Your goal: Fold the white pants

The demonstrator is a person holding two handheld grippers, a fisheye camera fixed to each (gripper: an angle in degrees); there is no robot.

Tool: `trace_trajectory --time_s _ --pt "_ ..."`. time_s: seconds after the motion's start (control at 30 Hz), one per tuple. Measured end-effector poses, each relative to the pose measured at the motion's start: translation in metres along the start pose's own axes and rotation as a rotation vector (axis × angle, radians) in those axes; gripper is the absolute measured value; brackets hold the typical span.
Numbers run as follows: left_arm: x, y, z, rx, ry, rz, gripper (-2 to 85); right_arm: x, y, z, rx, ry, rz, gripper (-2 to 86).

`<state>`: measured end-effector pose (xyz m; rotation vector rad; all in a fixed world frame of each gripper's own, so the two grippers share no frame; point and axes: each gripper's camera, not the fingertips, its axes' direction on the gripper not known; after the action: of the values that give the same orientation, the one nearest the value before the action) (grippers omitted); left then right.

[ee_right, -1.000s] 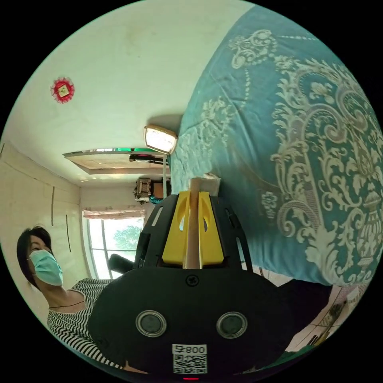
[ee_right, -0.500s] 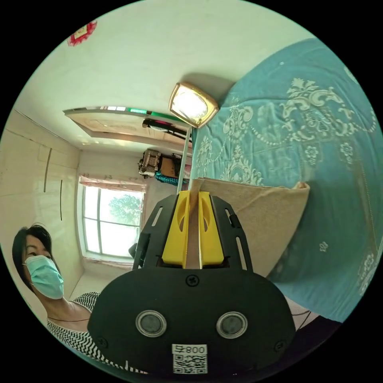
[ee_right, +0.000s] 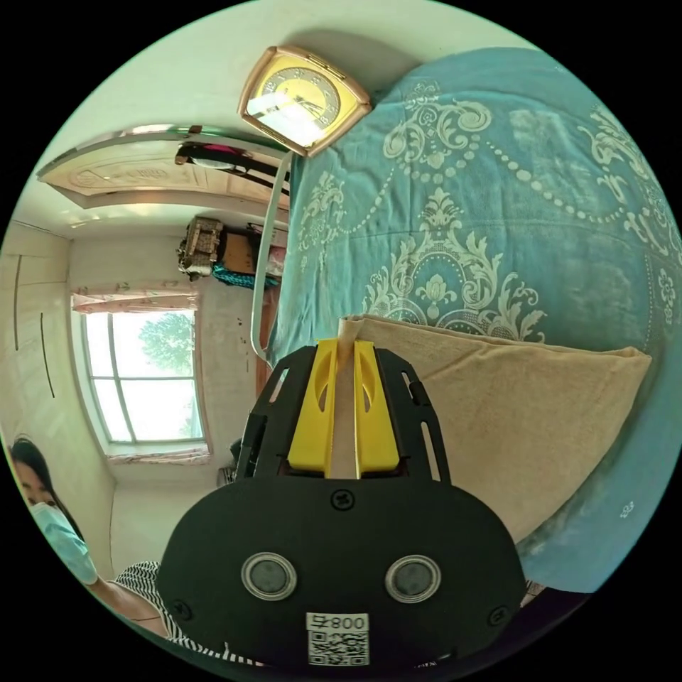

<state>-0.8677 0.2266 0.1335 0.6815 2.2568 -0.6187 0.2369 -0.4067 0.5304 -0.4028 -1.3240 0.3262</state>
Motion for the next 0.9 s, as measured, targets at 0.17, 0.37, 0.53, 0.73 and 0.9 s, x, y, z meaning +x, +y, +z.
trace_trajectory --time_s 0.17,0.37,0.53,0.73,0.9 --pt "0.009 -0.030 -0.031 0.012 0.014 -0.082 2.6 0.016 -0.032 0.054 -0.056 0.022 -0.027 2.9" --pt "0.041 -0.044 -0.067 0.086 -0.026 -0.127 2.6 0.023 -0.049 0.086 -0.087 0.069 -0.162 0.6" --pt "0.103 -0.053 -0.081 0.159 -0.071 -0.052 1.7 0.036 -0.049 0.128 -0.218 0.204 -0.313 0.3" --pt "0.168 -0.060 -0.086 0.231 -0.351 0.007 0.4 0.064 -0.061 0.178 -0.260 0.331 -0.386 0.2" --pt "0.193 -0.077 -0.047 0.089 -0.320 0.122 0.2 0.087 -0.076 0.200 -0.276 0.348 -0.411 0.1"
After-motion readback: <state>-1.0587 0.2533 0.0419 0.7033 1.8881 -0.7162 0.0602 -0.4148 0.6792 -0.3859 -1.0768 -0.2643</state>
